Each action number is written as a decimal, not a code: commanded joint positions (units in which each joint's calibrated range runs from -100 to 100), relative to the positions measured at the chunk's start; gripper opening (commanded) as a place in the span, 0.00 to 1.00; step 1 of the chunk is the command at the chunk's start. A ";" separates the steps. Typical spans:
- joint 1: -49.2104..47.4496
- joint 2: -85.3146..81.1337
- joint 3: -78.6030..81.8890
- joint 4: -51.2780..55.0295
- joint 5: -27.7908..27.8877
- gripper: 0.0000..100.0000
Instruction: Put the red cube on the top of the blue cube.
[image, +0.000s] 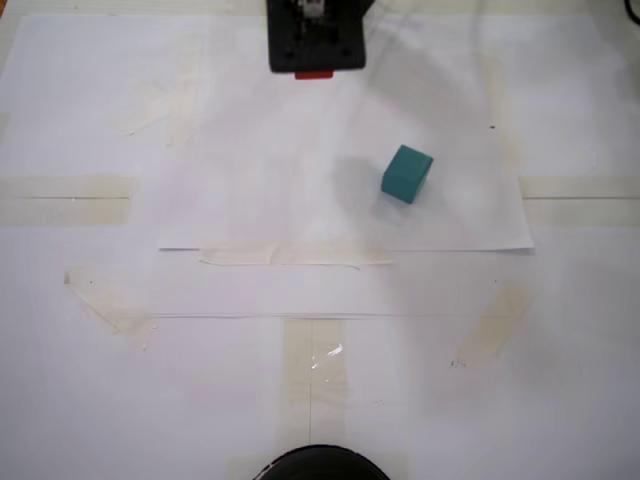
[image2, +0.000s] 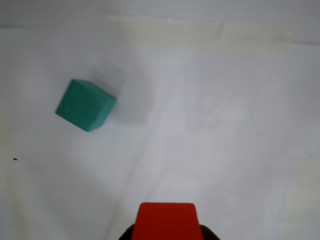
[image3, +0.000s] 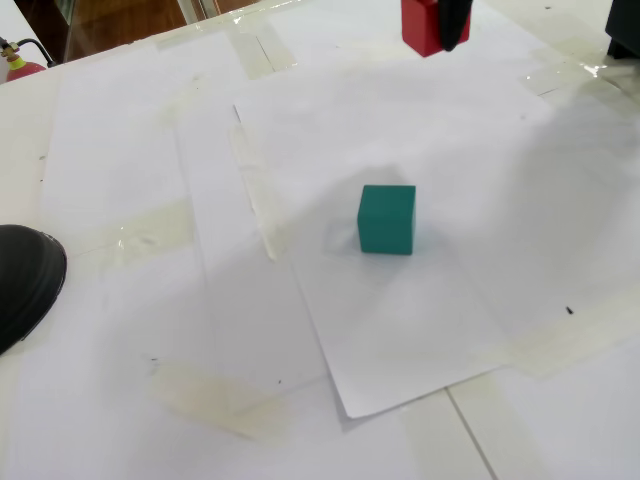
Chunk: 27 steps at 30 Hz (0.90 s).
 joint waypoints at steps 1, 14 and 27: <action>-4.02 3.47 -13.68 2.58 -3.57 0.09; -10.98 20.03 -33.65 3.47 -9.52 0.09; -12.50 31.11 -44.09 3.96 -15.48 0.09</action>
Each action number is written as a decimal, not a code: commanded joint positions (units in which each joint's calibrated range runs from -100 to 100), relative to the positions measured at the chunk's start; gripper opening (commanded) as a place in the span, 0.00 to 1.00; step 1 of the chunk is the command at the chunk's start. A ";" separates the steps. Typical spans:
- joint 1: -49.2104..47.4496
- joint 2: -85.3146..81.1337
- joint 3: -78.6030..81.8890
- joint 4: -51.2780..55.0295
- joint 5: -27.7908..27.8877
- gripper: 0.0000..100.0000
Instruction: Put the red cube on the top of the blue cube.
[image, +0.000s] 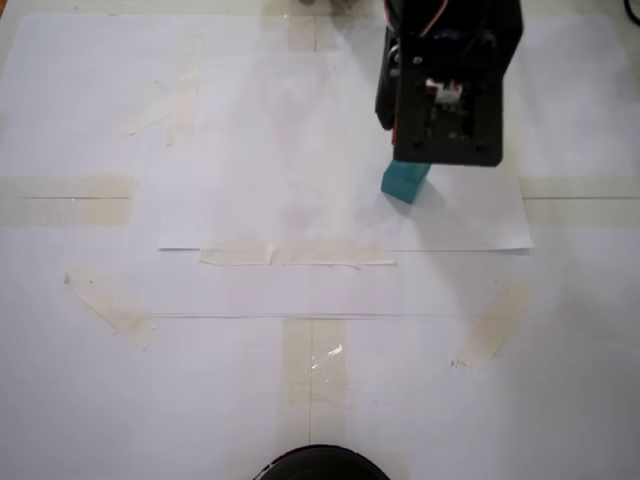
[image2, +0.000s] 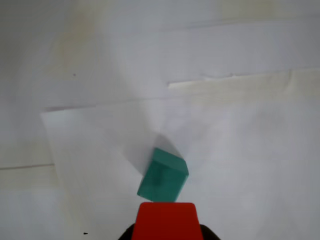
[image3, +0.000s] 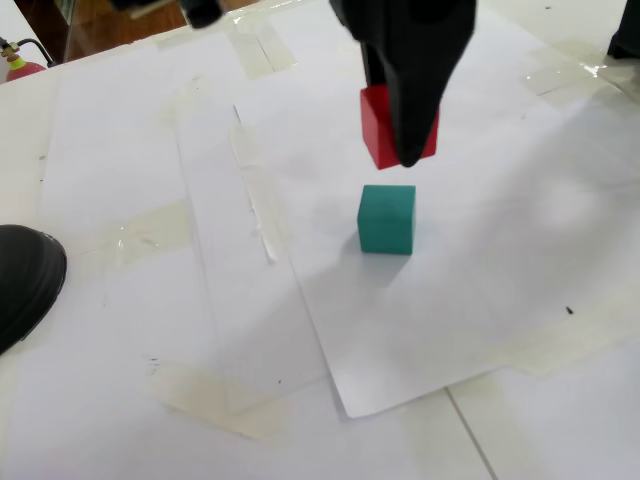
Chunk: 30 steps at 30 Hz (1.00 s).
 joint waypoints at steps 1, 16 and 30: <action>-0.22 -0.14 -5.23 0.38 -2.44 0.09; -0.67 5.19 -5.86 -5.90 -5.13 0.09; -0.67 6.65 -5.96 -7.53 -6.45 0.10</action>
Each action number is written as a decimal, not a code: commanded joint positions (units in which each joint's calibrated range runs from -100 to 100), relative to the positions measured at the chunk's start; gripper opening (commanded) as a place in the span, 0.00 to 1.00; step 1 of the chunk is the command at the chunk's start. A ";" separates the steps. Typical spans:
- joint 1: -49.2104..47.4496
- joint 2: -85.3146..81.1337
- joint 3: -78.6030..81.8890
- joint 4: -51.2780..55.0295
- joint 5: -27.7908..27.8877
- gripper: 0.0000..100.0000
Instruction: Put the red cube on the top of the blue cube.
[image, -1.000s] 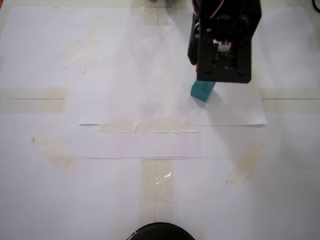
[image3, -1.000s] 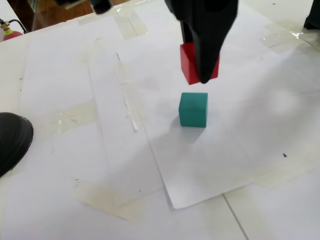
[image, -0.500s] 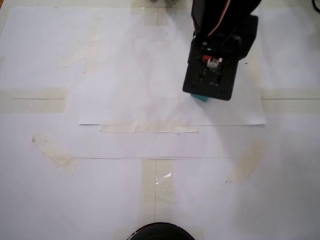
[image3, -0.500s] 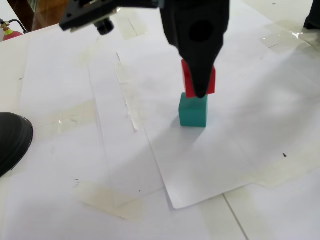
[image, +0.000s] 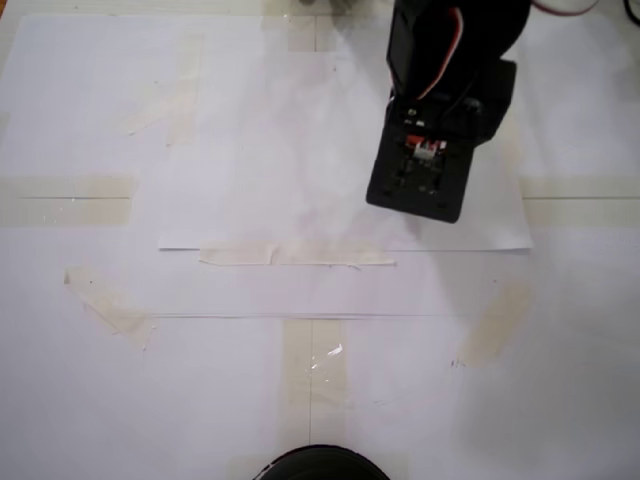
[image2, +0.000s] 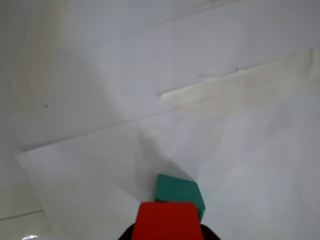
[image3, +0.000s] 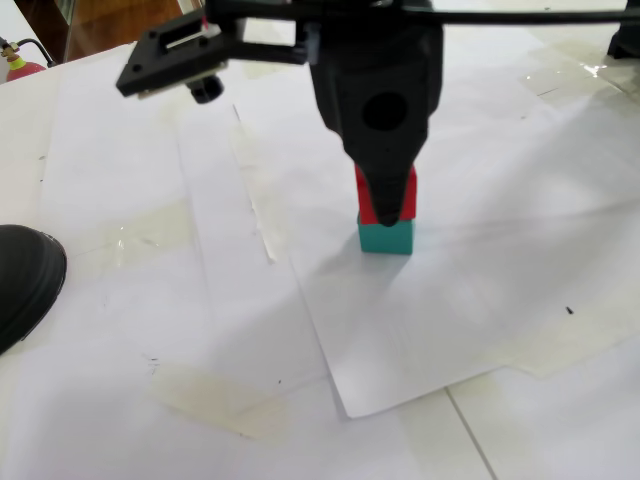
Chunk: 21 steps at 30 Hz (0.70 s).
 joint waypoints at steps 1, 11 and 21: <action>-0.23 -1.25 -5.14 -1.18 -1.32 0.10; 0.30 -1.76 -4.96 -1.75 -3.37 0.10; 0.75 -2.02 -3.87 -1.26 -5.23 0.10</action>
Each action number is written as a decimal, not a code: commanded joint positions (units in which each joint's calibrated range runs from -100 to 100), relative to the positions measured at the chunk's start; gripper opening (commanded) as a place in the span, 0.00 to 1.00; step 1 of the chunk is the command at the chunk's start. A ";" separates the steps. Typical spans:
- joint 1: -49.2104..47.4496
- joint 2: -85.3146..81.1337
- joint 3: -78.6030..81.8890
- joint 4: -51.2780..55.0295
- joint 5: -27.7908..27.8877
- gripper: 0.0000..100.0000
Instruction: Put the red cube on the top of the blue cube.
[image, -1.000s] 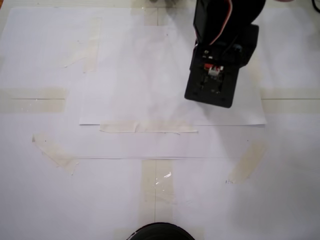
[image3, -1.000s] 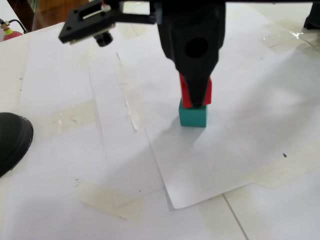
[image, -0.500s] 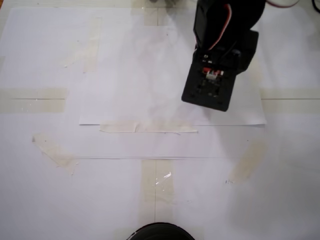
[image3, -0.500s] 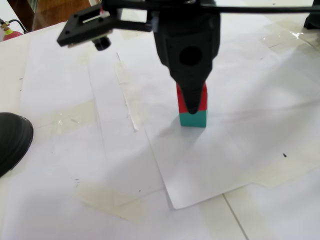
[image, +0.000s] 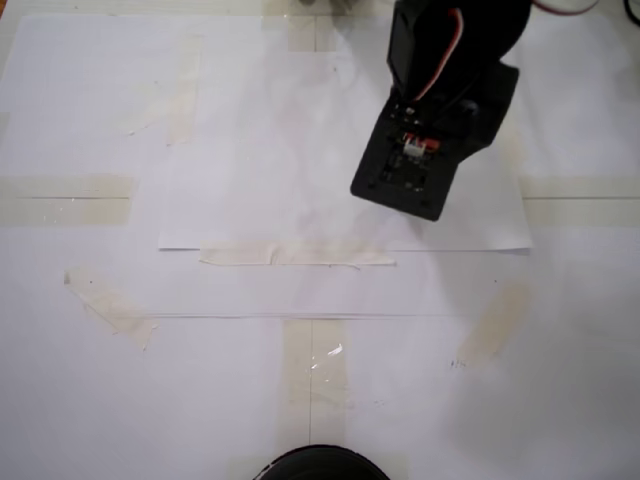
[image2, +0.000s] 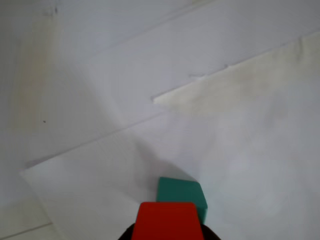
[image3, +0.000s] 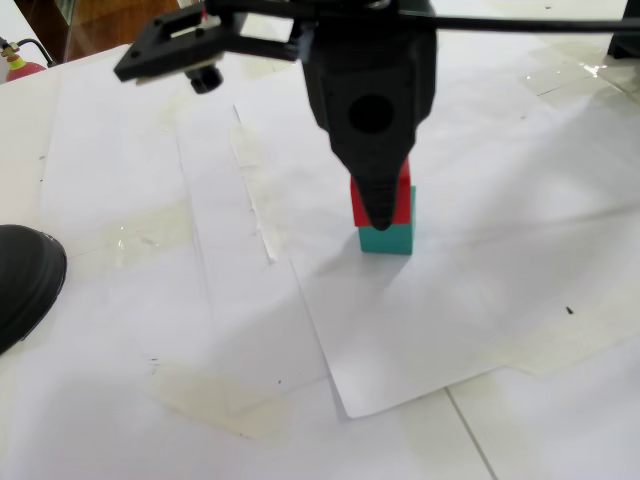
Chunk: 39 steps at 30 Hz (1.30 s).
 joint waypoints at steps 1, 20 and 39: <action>0.83 -2.02 -3.87 -0.61 -1.71 0.10; 1.89 -4.00 -1.78 -0.21 -0.83 0.15; -0.61 -5.28 -2.96 -3.06 -2.15 0.34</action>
